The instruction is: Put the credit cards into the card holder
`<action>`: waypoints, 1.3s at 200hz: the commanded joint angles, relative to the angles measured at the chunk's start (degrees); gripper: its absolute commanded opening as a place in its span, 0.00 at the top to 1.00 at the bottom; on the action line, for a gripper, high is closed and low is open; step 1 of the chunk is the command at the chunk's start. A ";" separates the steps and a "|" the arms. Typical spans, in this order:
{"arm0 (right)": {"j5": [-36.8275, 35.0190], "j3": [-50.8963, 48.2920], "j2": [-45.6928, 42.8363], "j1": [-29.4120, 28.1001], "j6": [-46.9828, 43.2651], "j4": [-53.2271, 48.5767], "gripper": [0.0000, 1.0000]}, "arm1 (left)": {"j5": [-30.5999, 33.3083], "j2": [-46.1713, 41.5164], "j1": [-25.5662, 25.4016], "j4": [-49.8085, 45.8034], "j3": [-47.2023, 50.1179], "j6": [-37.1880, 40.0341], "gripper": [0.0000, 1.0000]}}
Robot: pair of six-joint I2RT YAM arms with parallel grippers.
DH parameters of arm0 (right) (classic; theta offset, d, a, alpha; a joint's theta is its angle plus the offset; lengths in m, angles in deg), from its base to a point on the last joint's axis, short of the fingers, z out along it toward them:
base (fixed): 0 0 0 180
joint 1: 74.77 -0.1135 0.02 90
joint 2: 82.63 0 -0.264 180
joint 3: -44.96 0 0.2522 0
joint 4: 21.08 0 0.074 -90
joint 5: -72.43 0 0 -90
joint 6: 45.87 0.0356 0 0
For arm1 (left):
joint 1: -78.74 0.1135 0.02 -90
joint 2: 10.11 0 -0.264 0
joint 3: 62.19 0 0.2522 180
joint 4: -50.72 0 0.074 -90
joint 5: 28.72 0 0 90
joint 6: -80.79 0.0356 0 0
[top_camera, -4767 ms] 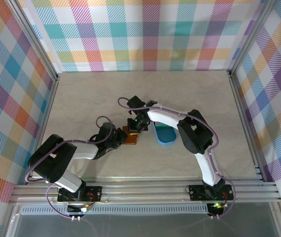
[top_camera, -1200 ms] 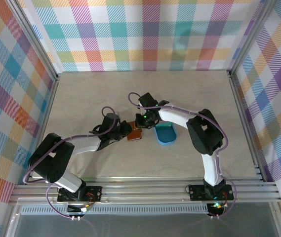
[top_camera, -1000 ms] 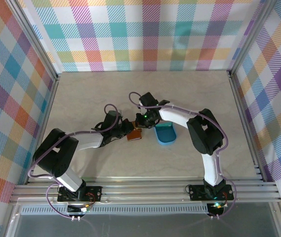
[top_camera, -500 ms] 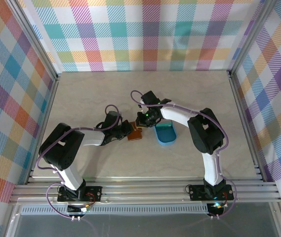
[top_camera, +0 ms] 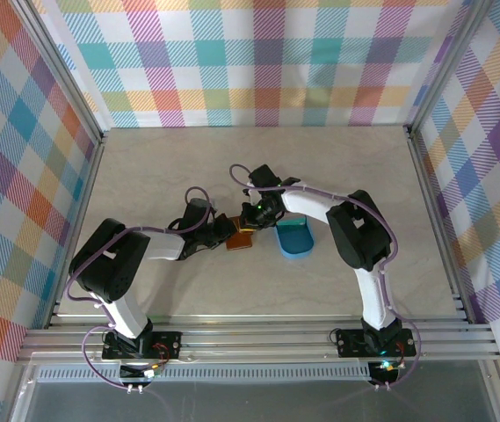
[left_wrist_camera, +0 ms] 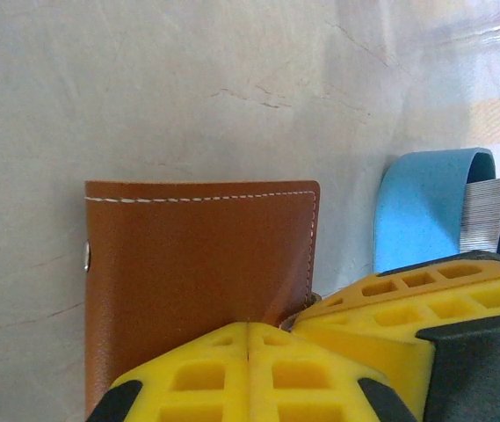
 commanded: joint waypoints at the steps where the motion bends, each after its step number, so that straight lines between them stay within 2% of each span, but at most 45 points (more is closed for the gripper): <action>1: 1.49 1.03 1.00 0.47 1.35 0.46 1.00 | -0.07 1.53 0.94 -0.54 1.19 0.13 1.00; 57: 4.31 -1.17 0.81 1.44 5.59 5.63 1.00 | -0.26 1.79 1.12 0.33 1.71 -0.22 1.00; 145: 2.71 -0.36 0.90 1.44 2.70 0.48 1.00 | -0.19 2.00 1.30 0.25 1.39 -0.40 1.00; 260: 5.66 -0.68 2.17 1.44 5.13 3.65 1.00 | -0.53 2.56 1.30 0.43 0.93 -0.75 1.00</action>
